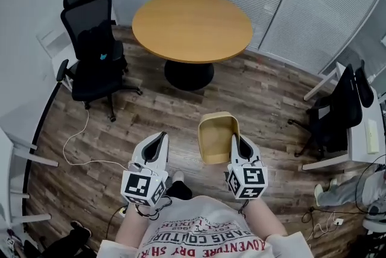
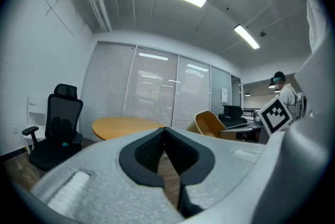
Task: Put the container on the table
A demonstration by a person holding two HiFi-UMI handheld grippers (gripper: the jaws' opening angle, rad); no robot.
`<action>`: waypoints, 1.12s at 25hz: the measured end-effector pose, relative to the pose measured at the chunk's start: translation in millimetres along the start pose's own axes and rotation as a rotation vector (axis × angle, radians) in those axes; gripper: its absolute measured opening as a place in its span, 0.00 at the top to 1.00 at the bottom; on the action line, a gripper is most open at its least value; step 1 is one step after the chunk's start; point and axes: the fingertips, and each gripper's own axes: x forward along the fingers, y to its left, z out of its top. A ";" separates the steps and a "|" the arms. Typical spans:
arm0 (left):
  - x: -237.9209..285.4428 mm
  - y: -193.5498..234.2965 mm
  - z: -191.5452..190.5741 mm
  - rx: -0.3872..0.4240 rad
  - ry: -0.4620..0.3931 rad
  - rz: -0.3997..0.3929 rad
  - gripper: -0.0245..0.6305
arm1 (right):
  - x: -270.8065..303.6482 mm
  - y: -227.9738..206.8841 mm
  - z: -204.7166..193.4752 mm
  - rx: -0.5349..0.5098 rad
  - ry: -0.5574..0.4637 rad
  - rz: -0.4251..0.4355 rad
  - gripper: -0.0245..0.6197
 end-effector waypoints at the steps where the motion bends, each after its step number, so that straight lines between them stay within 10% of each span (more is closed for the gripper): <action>1: 9.3 14.7 4.0 0.004 -0.002 -0.007 0.97 | 15.1 4.1 6.1 0.000 -0.002 -0.007 0.95; 13: 86.5 146.5 14.8 -0.005 0.014 -0.018 0.97 | 149.9 47.0 32.5 0.007 0.033 -0.010 0.94; 28: 251.9 209.8 20.2 -0.002 0.029 0.068 0.97 | 327.6 -29.8 66.7 0.026 0.047 0.050 0.94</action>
